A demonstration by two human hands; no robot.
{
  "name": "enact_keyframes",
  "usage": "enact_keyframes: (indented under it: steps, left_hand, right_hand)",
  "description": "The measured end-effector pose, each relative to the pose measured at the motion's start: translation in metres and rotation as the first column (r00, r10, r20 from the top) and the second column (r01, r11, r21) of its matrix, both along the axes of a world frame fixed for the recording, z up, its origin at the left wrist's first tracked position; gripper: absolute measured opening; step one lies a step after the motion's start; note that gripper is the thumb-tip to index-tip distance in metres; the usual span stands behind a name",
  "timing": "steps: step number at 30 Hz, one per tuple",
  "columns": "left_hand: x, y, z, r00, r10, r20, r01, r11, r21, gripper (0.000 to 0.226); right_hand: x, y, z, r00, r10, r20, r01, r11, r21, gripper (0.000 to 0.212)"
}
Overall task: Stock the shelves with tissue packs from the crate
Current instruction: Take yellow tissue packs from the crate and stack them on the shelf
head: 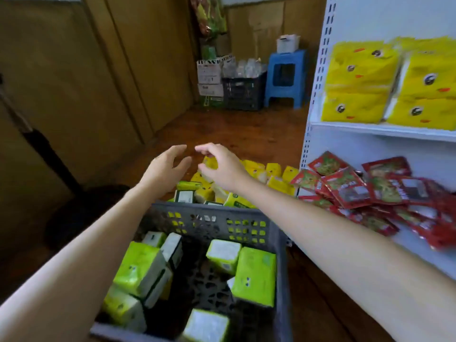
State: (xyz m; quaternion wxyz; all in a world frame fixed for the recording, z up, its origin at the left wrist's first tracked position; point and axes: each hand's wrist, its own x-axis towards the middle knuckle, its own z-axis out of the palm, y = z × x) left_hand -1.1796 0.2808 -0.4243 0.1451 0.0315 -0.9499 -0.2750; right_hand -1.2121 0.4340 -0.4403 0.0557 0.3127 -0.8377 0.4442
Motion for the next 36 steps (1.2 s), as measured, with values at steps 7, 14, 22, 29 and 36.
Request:
enact_keyframes:
  steps: [7, 14, 22, 29, 36]
  left_hand:
    - [0.074, -0.109, -0.102, 0.950, 0.207, 0.234, -0.238, 0.964, 0.115, 0.044]
    - [0.103, -0.153, -0.139, 0.914, 0.189, 0.360, -0.183, 0.982, -0.051, 0.045]
    - [0.093, -0.150, -0.168, 0.778, 0.230, 0.585, -0.208, 0.972, -0.106, 0.052]
    - [0.082, -0.146, -0.170, 0.750, 0.238, 0.617, -0.225, 0.969, -0.100, 0.050]
    - [0.075, -0.141, -0.169, 0.808, 0.175, 0.562, -0.234, 0.972, 0.033, 0.048]
  right_hand:
    - [0.035, -0.078, -0.121, 0.923, 0.031, 0.383, -0.145, 0.951, 0.272, 0.045]
    - [0.046, -0.116, -0.162, 0.842, 0.066, 0.535, -0.239, 0.936, 0.260, 0.056]
    - [0.057, -0.149, -0.182, 0.502, -0.124, 0.856, -0.131, 0.967, 0.218, 0.078]
    - [0.055, -0.148, -0.193, 0.235, -0.053, 0.971, 0.009, 0.999, 0.053, 0.034]
    - [0.021, -0.106, -0.180, 0.273, -0.032, 0.962, -0.045, 0.998, 0.046, 0.012]
